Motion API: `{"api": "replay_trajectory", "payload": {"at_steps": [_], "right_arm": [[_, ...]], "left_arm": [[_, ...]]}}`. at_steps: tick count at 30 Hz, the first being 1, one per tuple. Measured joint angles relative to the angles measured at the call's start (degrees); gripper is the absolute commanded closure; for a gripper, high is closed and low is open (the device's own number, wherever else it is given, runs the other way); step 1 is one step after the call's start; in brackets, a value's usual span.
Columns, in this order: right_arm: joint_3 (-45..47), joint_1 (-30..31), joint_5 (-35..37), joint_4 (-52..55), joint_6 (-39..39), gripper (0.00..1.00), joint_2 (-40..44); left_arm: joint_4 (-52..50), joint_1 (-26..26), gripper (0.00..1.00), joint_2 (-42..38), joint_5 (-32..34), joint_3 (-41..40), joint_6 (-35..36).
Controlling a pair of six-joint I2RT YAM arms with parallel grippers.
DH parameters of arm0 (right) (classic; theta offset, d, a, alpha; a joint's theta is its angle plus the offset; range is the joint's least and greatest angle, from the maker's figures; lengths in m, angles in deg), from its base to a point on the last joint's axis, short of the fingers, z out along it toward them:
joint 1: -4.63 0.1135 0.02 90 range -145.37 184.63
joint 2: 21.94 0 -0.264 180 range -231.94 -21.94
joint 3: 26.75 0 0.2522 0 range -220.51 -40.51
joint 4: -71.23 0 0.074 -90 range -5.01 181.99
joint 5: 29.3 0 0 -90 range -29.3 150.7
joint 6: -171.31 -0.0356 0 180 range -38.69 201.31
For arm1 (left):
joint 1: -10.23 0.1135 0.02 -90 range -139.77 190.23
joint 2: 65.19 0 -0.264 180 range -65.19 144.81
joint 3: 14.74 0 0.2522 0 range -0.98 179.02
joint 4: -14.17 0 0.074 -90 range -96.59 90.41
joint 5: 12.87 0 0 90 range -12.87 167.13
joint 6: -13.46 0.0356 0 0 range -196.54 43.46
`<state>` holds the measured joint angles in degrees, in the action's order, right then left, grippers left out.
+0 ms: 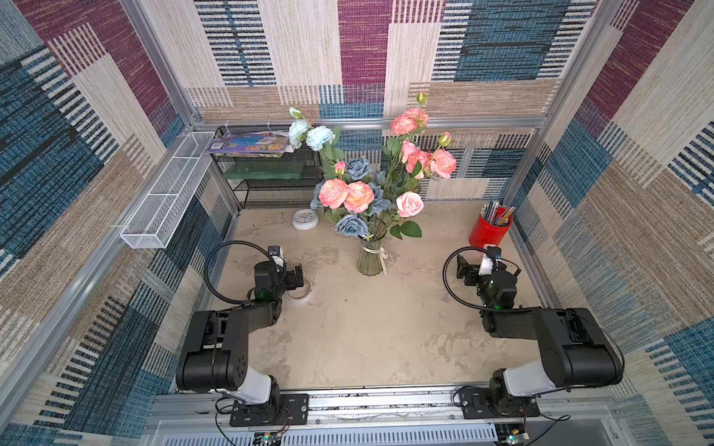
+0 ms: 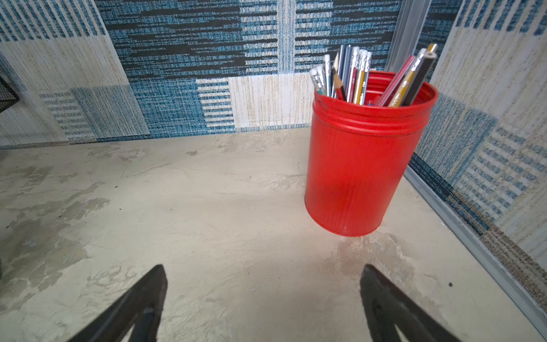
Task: Pick out pink flowers from the vase
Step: Pick up the flower from the vase.
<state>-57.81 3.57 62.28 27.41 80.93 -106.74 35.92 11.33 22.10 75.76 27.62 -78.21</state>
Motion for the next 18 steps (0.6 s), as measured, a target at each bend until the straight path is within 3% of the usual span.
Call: {"api": "replay_trajectory", "payload": {"at_steps": [18], "right_arm": [[0.0, -0.5, -0.5, 0.0, 0.0, 0.04, 0.0]], "left_arm": [[0.0, 0.0, 0.0, -0.1, 0.0, 0.0, 0.0]]}}
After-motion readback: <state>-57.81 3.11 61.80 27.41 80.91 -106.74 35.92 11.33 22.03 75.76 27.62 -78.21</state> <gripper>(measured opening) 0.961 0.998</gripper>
